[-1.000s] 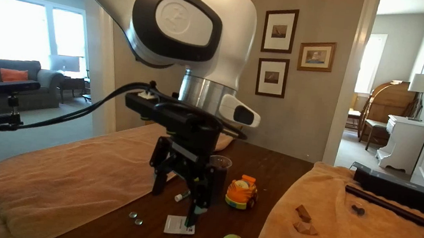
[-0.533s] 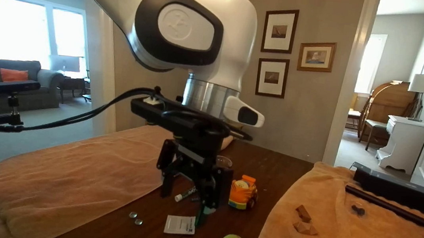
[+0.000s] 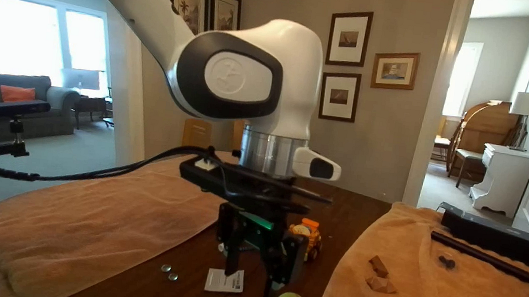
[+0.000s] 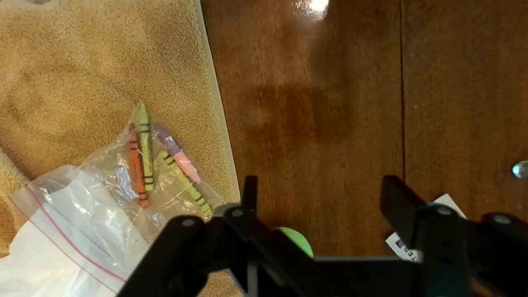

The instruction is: Move the ball to the left

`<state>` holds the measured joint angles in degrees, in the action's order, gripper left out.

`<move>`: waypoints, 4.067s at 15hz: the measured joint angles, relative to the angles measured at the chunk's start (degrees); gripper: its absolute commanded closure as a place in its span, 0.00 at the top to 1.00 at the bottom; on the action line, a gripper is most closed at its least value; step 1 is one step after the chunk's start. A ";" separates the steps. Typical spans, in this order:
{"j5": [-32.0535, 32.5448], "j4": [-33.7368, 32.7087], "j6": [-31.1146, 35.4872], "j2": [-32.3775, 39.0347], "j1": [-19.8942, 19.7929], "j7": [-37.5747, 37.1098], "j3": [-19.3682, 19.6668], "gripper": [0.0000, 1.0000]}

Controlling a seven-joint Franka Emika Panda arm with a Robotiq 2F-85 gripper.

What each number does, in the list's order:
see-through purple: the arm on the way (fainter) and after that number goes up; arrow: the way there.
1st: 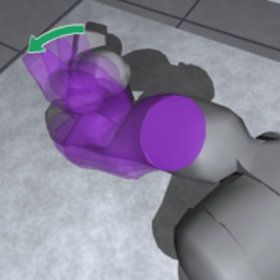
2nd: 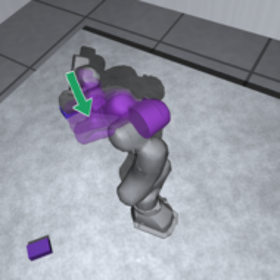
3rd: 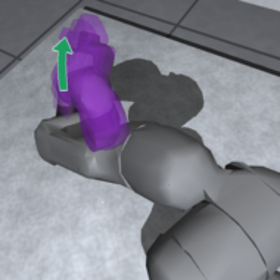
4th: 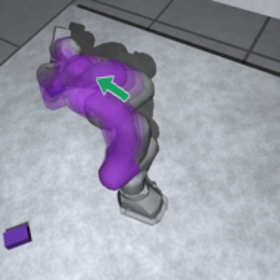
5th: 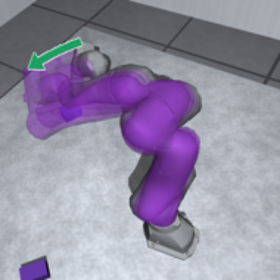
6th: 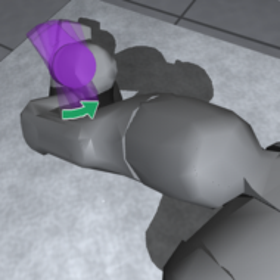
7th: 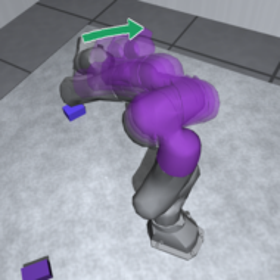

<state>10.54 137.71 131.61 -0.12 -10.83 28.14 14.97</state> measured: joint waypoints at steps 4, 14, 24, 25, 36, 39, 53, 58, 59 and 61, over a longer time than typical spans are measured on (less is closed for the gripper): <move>0.00 -0.89 0.07 3.26 -1.25 3.11 0.01 0.19; 0.03 -5.77 0.08 10.98 -2.57 6.14 -0.49 0.00; 0.06 -10.12 2.98 19.10 -3.40 6.14 -2.38 0.00; 0.06 -10.36 3.64 19.54 -3.54 6.14 -2.59 0.00; -5.59 -11.42 6.56 20.69 -6.93 6.30 -6.84 0.00; -8.46 -11.41 10.46 20.71 -7.83 7.38 -8.07 0.00; -56.14 -10.60 27.20 16.66 -30.15 42.46 -36.53 0.00; -62.60 -8.77 26.50 14.00 -34.28 51.59 -40.56 0.00; -58.59 -7.41 26.51 13.86 -33.81 49.61 -39.44 0.00; -49.83 -4.42 26.27 13.32 -30.63 43.48 -34.52 0.00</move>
<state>-39.29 133.29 157.88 13.19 -41.46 71.62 -19.55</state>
